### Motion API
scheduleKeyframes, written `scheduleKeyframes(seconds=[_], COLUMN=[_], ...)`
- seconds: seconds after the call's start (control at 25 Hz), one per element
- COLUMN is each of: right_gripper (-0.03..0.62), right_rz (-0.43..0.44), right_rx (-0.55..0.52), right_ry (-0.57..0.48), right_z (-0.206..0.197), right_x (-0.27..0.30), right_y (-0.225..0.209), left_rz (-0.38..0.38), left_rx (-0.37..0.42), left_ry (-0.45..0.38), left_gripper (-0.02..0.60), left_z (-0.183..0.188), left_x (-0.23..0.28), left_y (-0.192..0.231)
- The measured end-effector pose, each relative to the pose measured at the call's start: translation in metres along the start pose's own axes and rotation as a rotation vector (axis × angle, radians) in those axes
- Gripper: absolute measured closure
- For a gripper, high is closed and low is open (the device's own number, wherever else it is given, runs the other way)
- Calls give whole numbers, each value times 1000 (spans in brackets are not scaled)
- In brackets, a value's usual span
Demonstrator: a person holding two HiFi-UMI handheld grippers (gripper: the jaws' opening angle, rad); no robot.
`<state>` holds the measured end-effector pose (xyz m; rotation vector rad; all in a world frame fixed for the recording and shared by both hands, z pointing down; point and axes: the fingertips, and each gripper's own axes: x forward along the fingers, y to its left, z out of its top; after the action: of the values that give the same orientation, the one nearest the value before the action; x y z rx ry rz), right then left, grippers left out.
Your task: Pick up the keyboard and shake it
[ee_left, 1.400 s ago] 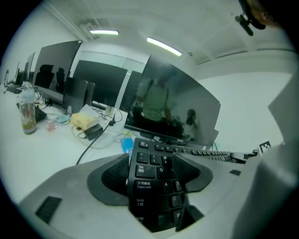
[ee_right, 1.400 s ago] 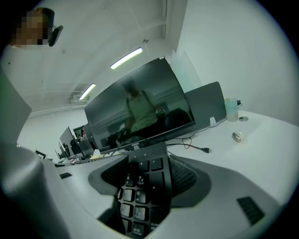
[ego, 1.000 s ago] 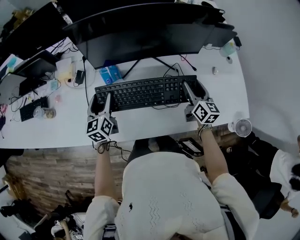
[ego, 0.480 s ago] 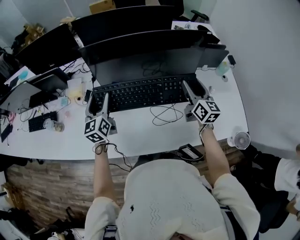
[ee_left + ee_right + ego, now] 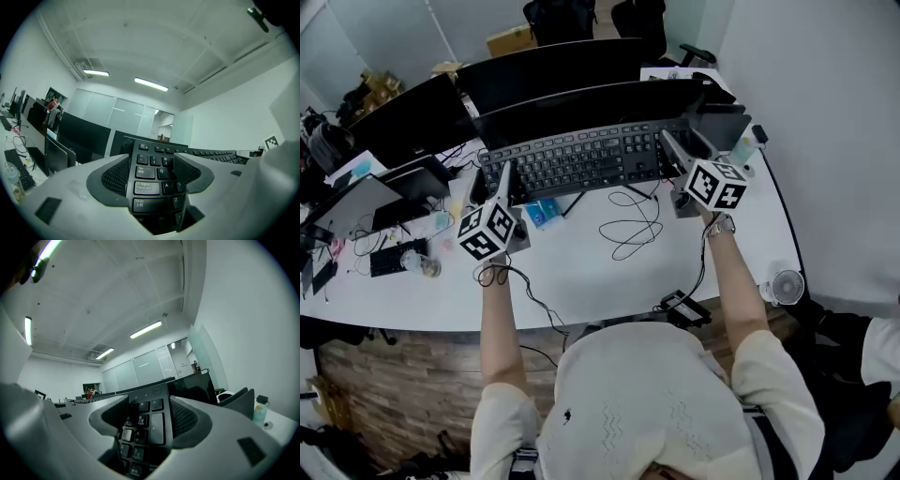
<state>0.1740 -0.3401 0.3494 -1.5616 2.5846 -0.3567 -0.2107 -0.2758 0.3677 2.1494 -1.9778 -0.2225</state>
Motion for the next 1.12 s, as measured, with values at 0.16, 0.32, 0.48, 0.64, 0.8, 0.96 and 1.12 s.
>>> scheduleKeyframes(seconds=[0.16,0.32,0.48,0.64,0.8,0.96,1.12], right_gripper=[324,321,329,332,327,332,330], right_rz=[35,168,130,95,201,154,137], right_rx=[-54,-218,-168,-119,-222,-203,-215], right_ry=[-122,-638,-506,-392,-685,-553,-592], right_z=[59,130,105,82,131,130,125], right_x=[-7,-87,-74,-47,-110,-91,-95], right_y=[21,72,59,46,89,74,69], left_rz=[-31,-125,-105,-78,-96,-102,-116], left_rx=[7,155,141,127,202,133,165], left_ry=[-106,-636,-510,-396,-726,-567,-600], left_gripper=[302,301,301,302,299,299,301], left_z=[55,136,113,94,145,132,129], left_x=[-7,-87,-70,-48,-124,-90,-89], left_y=[-15,-49,-39,-28,-52,-46,-54])
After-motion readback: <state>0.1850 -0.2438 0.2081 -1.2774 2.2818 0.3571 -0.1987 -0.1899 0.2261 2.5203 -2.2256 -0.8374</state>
